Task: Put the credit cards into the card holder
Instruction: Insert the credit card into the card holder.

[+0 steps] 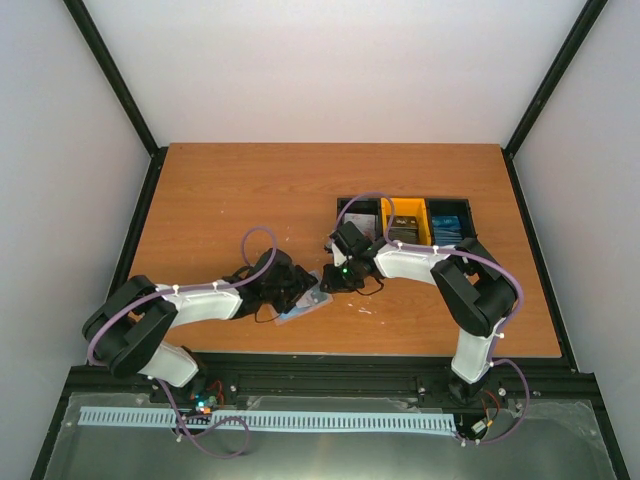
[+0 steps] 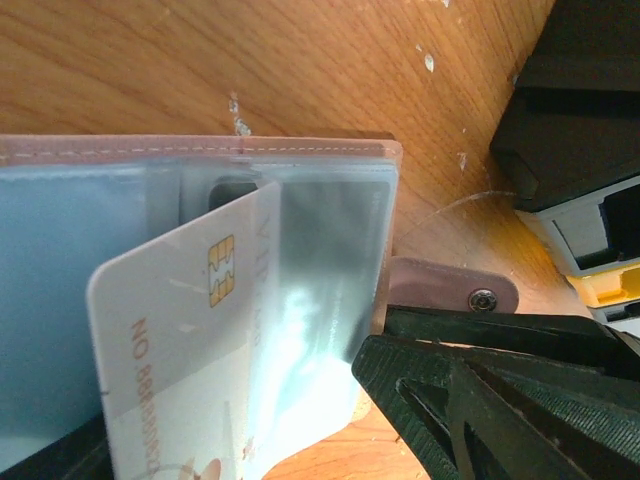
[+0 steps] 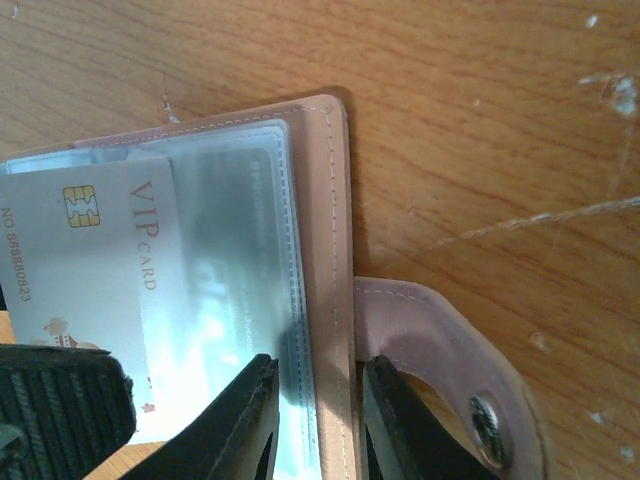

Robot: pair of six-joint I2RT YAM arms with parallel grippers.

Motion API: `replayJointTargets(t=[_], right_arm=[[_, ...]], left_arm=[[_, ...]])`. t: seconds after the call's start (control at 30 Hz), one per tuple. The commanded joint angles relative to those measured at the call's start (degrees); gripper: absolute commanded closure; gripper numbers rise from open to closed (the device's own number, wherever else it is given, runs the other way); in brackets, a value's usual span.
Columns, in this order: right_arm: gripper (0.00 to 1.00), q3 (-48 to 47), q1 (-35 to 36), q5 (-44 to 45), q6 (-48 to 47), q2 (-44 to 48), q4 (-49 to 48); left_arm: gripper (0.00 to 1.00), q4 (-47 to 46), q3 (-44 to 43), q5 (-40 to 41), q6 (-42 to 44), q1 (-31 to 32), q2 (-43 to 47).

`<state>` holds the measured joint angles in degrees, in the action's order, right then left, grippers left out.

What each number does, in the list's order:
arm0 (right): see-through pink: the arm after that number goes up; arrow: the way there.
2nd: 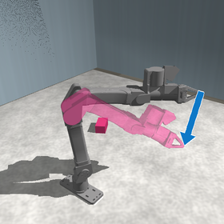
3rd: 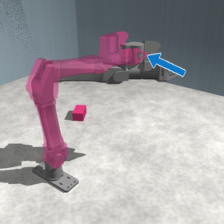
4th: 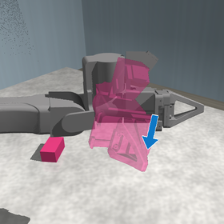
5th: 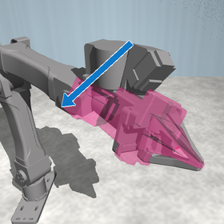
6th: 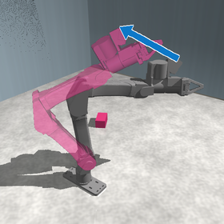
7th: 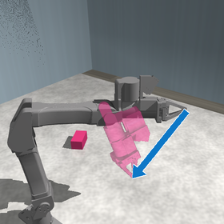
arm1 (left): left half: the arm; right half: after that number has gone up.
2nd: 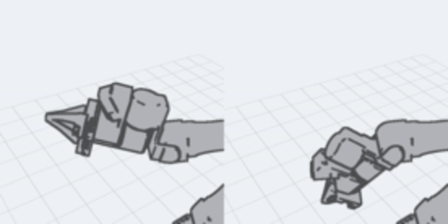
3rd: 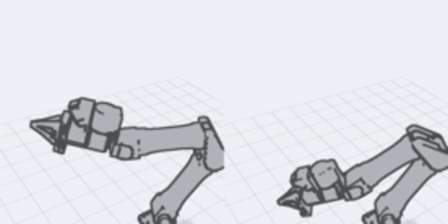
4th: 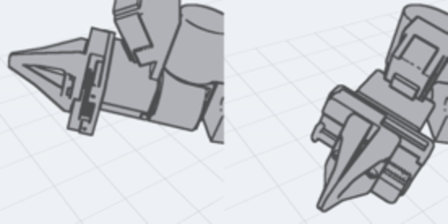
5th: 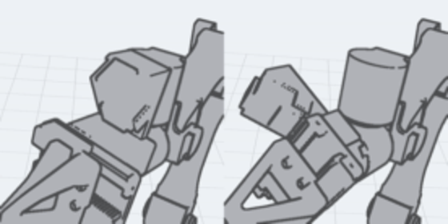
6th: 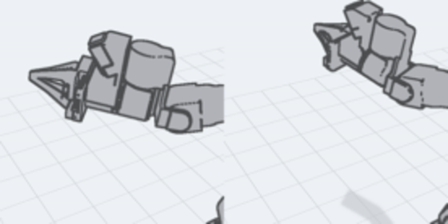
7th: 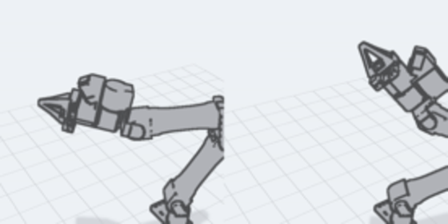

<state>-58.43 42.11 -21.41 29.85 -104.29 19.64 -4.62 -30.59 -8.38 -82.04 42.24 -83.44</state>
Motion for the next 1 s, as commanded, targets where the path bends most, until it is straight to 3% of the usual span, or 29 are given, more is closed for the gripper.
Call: replayJointTargets(t=[0.0,0.17,0.33,0.53,0.83,0.97], right_arm=[[0.75,1.2,0.6,1.9,-0.1,-1.3,2.6],[0.76,1.8,0.6,-0.6,-0.9,-0.6,1.1],[0.76,2.8,0.6,-3.5,-1.5,-0.1,-1.4],[0.76,2.6,0.6,-4.7,-1.3,-0.1,-1.9],[0.78,5.5,1.2,-8.5,-2.1,5.4,-7.6],[0.78,5.0,1.2,-8.3,-2.2,5.1,-7.1]], left_arm=[[0.31,13.2,2.0,-0.3,-0.9,0.7,-1.1],[0.31,4.2,6.5,-0.3,4.1,0.7,3.6],[0.37,2.6,9.1,2.4,7.4,0.7,9.0],[0.32,0.2,11.9,1.8,6.9,0.7,11.2],[0.47,1.3,11.4,2.3,7.6,0.7,11.9],[0.38,4.5,11.6,2.2,8.1,0.5,13.3]])
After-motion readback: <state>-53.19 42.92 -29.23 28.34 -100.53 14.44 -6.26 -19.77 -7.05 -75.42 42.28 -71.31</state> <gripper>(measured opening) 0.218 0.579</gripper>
